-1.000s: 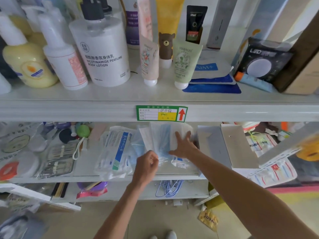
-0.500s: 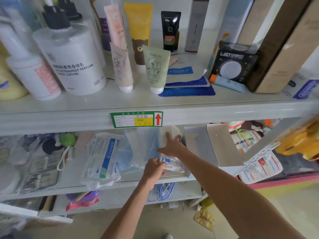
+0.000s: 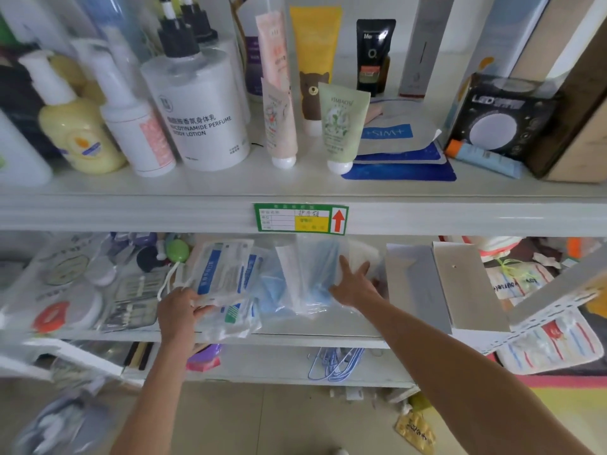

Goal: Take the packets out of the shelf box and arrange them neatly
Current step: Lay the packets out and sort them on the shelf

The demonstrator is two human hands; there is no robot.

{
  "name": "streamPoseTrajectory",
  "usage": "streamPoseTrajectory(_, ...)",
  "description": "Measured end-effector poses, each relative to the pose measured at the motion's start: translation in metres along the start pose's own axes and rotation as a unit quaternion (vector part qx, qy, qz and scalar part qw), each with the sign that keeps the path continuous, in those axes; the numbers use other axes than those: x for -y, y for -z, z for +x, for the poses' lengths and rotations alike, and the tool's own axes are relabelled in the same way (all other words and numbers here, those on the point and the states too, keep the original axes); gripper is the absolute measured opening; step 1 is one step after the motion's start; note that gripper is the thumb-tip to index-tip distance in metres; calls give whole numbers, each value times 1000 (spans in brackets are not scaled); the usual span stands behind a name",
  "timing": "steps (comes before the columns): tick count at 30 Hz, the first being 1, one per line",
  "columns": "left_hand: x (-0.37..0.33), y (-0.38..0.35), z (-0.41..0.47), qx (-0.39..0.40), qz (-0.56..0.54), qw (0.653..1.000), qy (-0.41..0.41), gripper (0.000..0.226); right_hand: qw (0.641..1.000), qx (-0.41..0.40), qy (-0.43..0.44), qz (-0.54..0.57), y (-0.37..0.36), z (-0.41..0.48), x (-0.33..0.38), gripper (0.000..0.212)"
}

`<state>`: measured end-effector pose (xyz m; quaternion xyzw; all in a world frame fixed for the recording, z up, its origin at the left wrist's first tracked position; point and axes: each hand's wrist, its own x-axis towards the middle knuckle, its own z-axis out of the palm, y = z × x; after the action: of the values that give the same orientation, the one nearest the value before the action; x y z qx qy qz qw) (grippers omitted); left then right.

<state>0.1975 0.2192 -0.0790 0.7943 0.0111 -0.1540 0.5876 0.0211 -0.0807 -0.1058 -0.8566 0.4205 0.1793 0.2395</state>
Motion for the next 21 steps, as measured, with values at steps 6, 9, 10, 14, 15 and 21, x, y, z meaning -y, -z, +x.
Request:
streamPoseTrajectory(6,52,-5,14,-6,185,981,57,34,988,-89,2,123,-12,-6,4,102)
streamPoseTrajectory(9,43,-4,14,18,289,956,55,59,978,-124,-22,164,-10,-6,4,108)
streamPoseTrajectory(10,36,-4,16,9,312,949,49,70,976,-131,-29,172,-8,-6,5,110)
streamPoseTrajectory(14,2,-14,10,-52,347,926,-136,70,977,-125,-56,165,0,-2,13,118)
streamPoseTrajectory(15,-7,-22,6,-40,317,927,-196,57,976,-120,-74,164,2,1,18,119)
streamPoseTrajectory(21,-35,-117,-42,278,189,890,-310,21,973,-82,-162,140,-5,14,50,120)
